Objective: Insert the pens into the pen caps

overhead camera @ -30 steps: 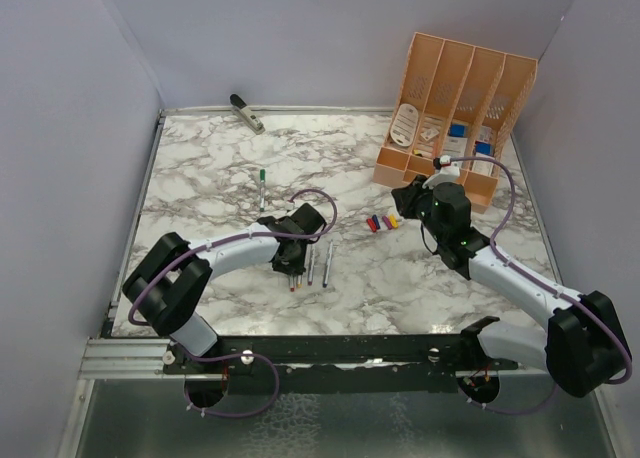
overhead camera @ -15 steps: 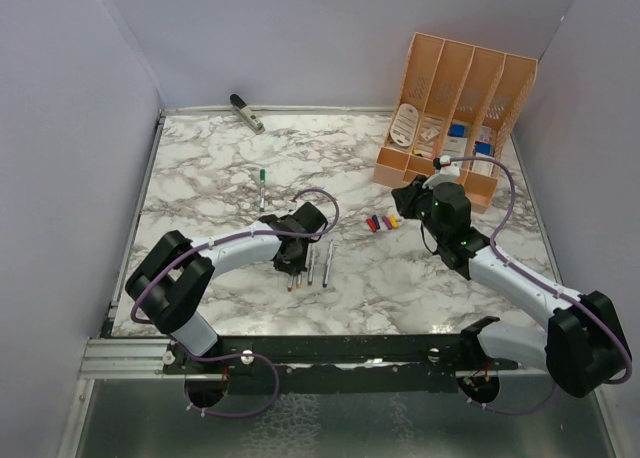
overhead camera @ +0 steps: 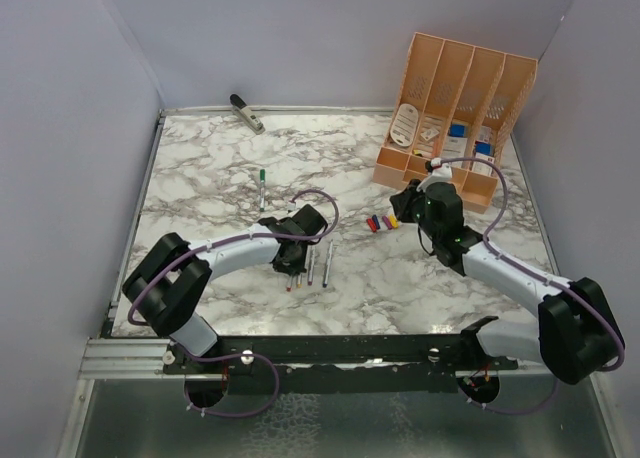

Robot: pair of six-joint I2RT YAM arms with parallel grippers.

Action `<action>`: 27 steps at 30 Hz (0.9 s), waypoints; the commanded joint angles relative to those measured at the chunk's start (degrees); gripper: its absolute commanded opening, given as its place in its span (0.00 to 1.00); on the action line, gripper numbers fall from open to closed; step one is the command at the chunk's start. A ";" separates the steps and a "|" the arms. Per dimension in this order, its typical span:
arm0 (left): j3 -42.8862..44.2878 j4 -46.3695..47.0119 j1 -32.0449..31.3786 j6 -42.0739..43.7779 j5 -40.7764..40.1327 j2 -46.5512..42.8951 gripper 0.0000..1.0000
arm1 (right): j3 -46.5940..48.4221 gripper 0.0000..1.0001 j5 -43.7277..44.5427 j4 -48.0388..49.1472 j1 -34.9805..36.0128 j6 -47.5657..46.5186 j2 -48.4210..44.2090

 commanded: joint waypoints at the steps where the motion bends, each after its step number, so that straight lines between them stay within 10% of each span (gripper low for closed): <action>1: -1.25 -5.24 0.18 0.26 -7.34 -0.47 0.00 | 1.04 0.08 0.66 0.22 0.00 -1.80 1.66; 14: 4.60 -1.94 0.77 3.72 -16.36 -10.26 0.00 | 4.73 0.14 -4.50 0.48 0.00 -6.60 8.19; 27: -9.95 35.52 1.36 13.77 -4.94 -25.76 0.00 | 7.71 0.17 -15.00 -3.12 0.13 -12.90 13.63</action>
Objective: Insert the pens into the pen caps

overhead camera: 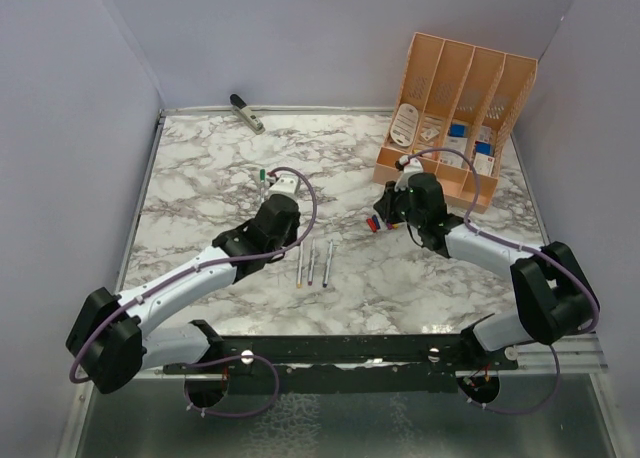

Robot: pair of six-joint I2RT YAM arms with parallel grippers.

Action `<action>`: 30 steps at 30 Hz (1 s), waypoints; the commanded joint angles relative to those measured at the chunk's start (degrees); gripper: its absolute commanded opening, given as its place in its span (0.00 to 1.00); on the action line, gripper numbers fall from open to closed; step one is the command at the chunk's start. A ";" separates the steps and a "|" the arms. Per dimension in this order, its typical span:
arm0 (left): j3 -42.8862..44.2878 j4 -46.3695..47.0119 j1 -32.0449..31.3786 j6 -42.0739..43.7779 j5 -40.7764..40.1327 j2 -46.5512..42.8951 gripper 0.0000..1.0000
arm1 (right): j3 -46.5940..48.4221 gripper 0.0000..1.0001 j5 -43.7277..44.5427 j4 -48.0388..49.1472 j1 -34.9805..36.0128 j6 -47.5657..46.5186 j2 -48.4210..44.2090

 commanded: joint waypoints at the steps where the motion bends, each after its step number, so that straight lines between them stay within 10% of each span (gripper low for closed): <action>1: -5.57 19.51 0.58 4.11 6.71 -4.19 0.00 | 1.67 0.17 -4.07 -1.78 0.17 -2.91 0.29; 30: -18.01 32.04 0.59 5.92 18.33 -14.58 0.00 | 10.76 0.17 3.59 -8.67 3.95 -7.06 14.65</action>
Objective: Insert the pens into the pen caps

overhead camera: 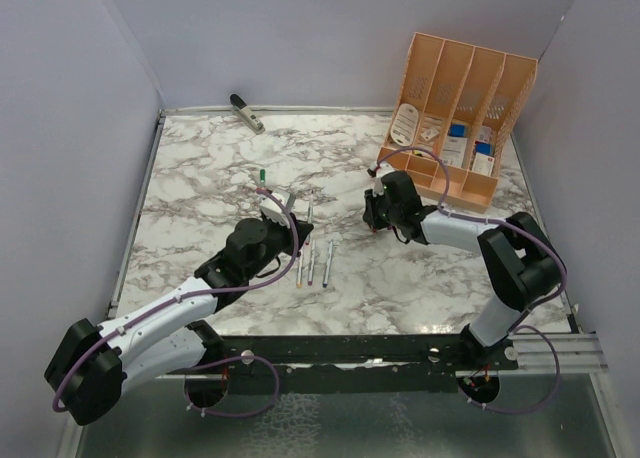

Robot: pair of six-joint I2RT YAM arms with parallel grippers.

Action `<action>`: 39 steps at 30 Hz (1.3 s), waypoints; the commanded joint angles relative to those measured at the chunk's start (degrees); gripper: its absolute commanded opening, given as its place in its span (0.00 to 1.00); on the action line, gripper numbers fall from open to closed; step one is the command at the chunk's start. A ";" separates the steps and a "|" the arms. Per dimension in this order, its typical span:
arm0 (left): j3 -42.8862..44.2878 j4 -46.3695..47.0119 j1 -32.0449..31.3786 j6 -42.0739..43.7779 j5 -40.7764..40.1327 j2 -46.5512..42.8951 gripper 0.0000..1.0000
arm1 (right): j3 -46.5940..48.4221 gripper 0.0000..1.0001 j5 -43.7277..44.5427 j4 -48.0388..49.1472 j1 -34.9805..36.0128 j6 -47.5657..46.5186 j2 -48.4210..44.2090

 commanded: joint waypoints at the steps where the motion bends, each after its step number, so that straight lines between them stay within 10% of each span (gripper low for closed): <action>1: 0.02 0.70 0.25 -0.52 1.18 -0.77 0.00 | 3.03 0.18 3.54 -1.72 0.13 -1.23 1.95; 39: 1.52 -0.97 0.32 -0.93 -1.84 1.16 0.00 | 3.73 0.25 7.96 -14.54 1.77 1.21 4.24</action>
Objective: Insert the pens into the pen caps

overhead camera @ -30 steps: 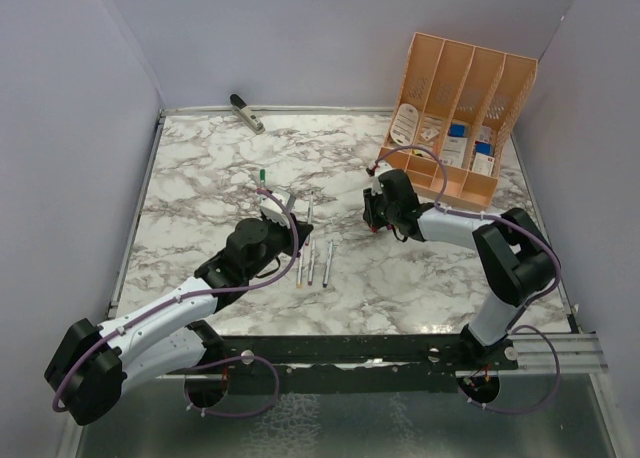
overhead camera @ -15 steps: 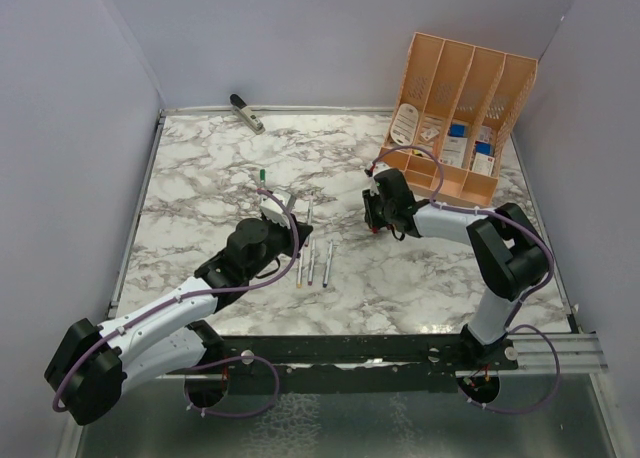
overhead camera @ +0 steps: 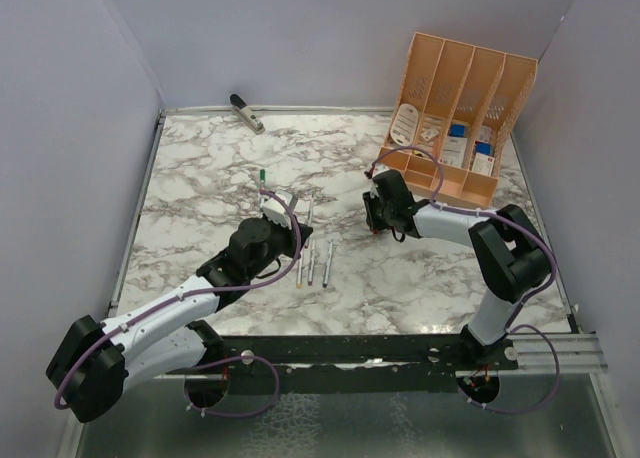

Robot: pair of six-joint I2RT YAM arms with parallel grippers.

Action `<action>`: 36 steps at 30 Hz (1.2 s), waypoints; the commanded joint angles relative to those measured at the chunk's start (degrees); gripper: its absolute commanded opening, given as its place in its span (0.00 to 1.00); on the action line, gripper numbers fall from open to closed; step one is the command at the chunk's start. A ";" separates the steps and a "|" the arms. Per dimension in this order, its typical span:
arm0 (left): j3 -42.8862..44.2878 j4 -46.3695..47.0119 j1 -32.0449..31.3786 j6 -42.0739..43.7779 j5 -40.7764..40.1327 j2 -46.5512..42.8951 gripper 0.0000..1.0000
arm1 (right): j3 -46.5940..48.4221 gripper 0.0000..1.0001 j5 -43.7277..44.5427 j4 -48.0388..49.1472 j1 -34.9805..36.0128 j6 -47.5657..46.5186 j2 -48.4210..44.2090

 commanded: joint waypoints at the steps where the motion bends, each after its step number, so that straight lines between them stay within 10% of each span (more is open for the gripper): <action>1: 1.49 0.60 0.29 -0.58 -1.28 0.03 0.00 | -1.51 0.25 1.40 -5.94 1.01 0.98 -0.14; 7: 1.83 -0.12 0.29 -0.74 -1.34 0.21 0.00 | 1.13 0.02 -0.29 -8.39 1.58 0.73 2.94; 17: 2.09 1.68 0.30 -0.18 1.41 1.36 0.01 | 3.85 0.02 -1.24 -6.79 3.76 -0.98 -2.51; 36: 1.71 17.34 0.30 1.09 22.03 0.92 0.00 | -4.69 0.02 -12.32 31.56 3.67 0.30 -30.74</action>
